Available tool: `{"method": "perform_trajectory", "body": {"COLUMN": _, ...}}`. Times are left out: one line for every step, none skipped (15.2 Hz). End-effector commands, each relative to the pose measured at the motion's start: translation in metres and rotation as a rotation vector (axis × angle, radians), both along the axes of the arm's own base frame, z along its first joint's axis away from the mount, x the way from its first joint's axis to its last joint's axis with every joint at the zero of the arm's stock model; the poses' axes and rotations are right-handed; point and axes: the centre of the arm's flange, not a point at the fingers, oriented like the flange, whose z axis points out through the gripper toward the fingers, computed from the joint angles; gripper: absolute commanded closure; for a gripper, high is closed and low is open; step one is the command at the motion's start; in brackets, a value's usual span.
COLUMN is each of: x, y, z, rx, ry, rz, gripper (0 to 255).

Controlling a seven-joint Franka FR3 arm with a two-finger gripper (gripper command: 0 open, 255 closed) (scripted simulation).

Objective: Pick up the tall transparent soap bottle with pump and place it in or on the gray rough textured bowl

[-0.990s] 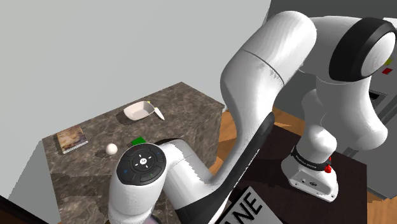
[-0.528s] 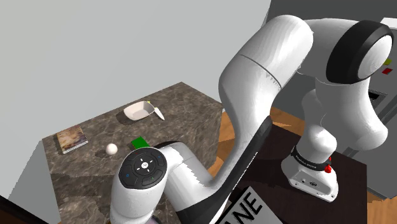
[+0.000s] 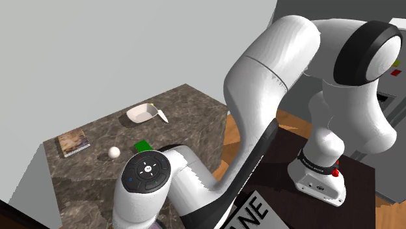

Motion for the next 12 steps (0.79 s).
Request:
{"method": "perform_trajectory", "body": {"x": -0.003, "y": -0.003, "z": 0.012, "rx": 0.000, "ry": 0.000, "rz": 0.000, "gripper": 0}}
{"method": "perform_trajectory", "body": {"x": -0.006, "y": -0.006, "z": 0.025, "rx": 0.000, "ry": 0.000, "rz": 0.000, "gripper": 0}}
{"method": "perform_trajectory", "body": {"x": -0.010, "y": -0.009, "z": 0.037, "rx": 0.000, "ry": 0.000, "rz": 0.000, "gripper": 0}}
{"method": "perform_trajectory", "body": {"x": -0.012, "y": -0.012, "z": 0.047, "rx": 0.000, "ry": 0.000, "rz": 0.000, "gripper": 0}}
{"method": "perform_trajectory", "body": {"x": -0.012, "y": -0.012, "z": 0.047, "rx": 0.000, "ry": 0.000, "rz": 0.000, "gripper": 0}}
{"method": "perform_trajectory", "body": {"x": -0.012, "y": -0.012, "z": 0.047, "rx": 0.000, "ry": 0.000, "rz": 0.000, "gripper": 0}}
{"method": "perform_trajectory", "body": {"x": -0.012, "y": -0.012, "z": 0.047, "rx": 0.000, "ry": 0.000, "rz": 0.000, "gripper": 0}}
{"method": "perform_trajectory", "body": {"x": -0.012, "y": -0.012, "z": 0.047, "rx": 0.000, "ry": 0.000, "rz": 0.000, "gripper": 0}}
{"method": "perform_trajectory", "body": {"x": -0.012, "y": -0.012, "z": 0.047, "rx": 0.000, "ry": 0.000, "rz": 0.000, "gripper": 0}}
{"method": "perform_trajectory", "body": {"x": -0.012, "y": -0.012, "z": 0.047, "rx": 0.000, "ry": 0.000, "rz": 0.000, "gripper": 0}}
{"method": "perform_trajectory", "body": {"x": -0.012, "y": -0.012, "z": 0.047, "rx": 0.000, "ry": 0.000, "rz": 0.000, "gripper": 0}}
{"method": "perform_trajectory", "body": {"x": -0.012, "y": -0.012, "z": 0.047, "rx": 0.000, "ry": 0.000, "rz": 0.000, "gripper": 0}}
